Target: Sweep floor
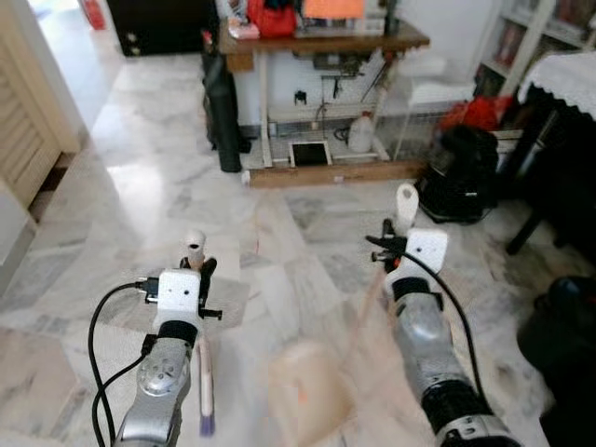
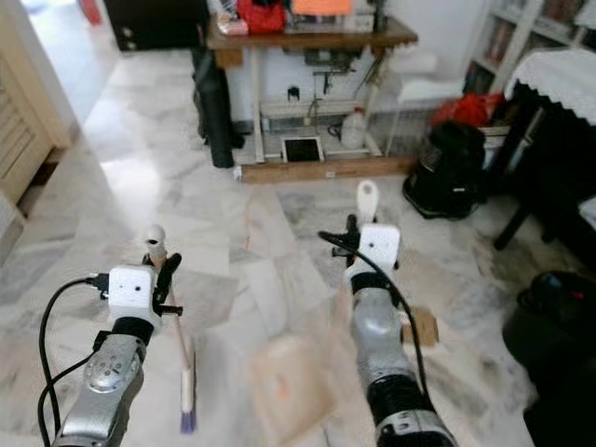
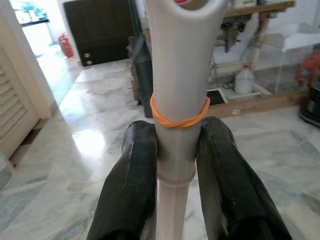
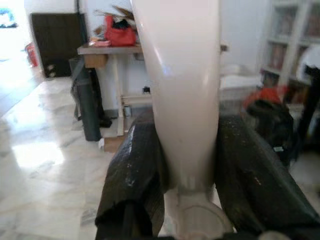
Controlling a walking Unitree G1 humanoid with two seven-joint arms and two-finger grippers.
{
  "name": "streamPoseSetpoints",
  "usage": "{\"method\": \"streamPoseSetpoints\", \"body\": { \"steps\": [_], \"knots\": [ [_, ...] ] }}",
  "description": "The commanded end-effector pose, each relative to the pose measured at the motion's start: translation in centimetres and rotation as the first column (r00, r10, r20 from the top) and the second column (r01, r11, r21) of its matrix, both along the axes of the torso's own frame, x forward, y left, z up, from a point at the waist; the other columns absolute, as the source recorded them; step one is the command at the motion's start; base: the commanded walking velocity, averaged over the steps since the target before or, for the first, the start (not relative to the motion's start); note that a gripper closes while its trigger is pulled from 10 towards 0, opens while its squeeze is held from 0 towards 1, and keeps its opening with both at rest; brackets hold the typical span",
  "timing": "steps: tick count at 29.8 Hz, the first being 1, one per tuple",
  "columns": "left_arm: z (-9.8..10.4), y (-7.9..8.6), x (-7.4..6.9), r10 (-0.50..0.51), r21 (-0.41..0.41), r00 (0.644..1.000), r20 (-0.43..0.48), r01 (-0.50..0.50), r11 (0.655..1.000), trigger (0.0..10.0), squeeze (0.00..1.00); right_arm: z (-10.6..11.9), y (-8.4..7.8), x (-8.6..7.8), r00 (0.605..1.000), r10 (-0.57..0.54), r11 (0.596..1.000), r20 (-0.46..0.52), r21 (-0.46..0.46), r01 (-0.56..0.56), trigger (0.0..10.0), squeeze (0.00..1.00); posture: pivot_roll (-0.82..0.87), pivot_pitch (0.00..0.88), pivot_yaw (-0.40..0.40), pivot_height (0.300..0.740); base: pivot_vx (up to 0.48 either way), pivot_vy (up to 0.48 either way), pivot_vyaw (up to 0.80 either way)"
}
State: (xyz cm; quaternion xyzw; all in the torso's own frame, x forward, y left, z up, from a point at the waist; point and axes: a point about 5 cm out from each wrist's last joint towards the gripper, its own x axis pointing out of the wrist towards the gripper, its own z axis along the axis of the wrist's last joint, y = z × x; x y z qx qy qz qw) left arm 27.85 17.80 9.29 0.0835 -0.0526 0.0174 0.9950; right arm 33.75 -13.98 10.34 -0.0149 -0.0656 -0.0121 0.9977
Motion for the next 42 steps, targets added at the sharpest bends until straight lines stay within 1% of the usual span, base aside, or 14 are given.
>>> {"method": "streamPoseSetpoints", "body": {
  "steps": [1, 42],
  "knots": [
    [1.06, 0.04, 0.28, -0.003, 0.007, 0.999, 0.049, 0.003, 1.000, 10.0, 0.00, 1.37, 1.10, 0.44, 0.998, 0.020, 0.999, 0.056, 0.037, -0.022, 10.0, 0.00, 0.13, 0.000, -0.022, 0.740, 0.334, 0.000, 0.00],
    [0.98, -0.22, 0.27, -0.004, -0.001, 0.999, 0.048, 0.004, 1.000, 10.0, 0.00, 1.46, 1.00, 0.45, 0.998, 0.020, 0.999, 0.057, 0.029, -0.022, 10.0, 0.00, 0.12, 0.000, -0.027, 0.740, 0.332, 0.000, 0.00]
  ]
}}
